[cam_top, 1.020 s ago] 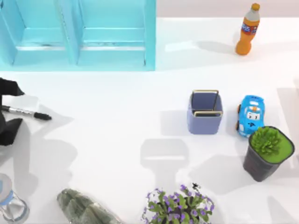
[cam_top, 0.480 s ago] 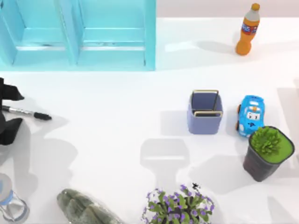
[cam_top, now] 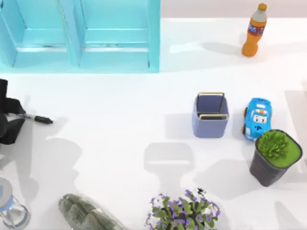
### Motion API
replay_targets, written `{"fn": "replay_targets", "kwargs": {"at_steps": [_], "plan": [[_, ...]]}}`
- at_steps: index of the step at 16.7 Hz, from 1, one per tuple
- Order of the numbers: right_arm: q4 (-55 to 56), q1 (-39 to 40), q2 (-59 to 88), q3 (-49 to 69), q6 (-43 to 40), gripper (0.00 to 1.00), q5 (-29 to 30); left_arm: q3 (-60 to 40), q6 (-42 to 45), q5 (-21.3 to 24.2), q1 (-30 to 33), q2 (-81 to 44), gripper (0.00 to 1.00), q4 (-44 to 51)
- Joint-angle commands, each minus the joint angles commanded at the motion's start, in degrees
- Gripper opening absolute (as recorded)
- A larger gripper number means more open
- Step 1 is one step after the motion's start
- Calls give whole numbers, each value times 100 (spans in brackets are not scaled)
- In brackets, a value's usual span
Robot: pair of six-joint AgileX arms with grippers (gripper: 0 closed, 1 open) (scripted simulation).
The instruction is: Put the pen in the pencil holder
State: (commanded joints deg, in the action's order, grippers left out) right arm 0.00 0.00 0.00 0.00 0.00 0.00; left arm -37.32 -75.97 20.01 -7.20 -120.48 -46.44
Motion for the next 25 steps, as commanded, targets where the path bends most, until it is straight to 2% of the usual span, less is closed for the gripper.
{"fn": "replay_targets", "kwargs": {"at_steps": [8,9,13,17,21,25], "plan": [[0,0,0,0,0,100,0,0,0,0,0,0,0,0],[0,0,0,0,0,100,0,-191,498,-244,-192,1288,0,2698],[0,0,0,0,0,100,0,-159,520,-142,-135,1496,0,2963],[0,0,0,0,0,100,0,-83,802,130,-26,2470,0,3631],[0,0,0,0,0,100,0,-67,1026,338,-234,3863,0,4673],[0,0,0,0,0,100,0,39,1095,431,-645,5265,0,6153]]}}
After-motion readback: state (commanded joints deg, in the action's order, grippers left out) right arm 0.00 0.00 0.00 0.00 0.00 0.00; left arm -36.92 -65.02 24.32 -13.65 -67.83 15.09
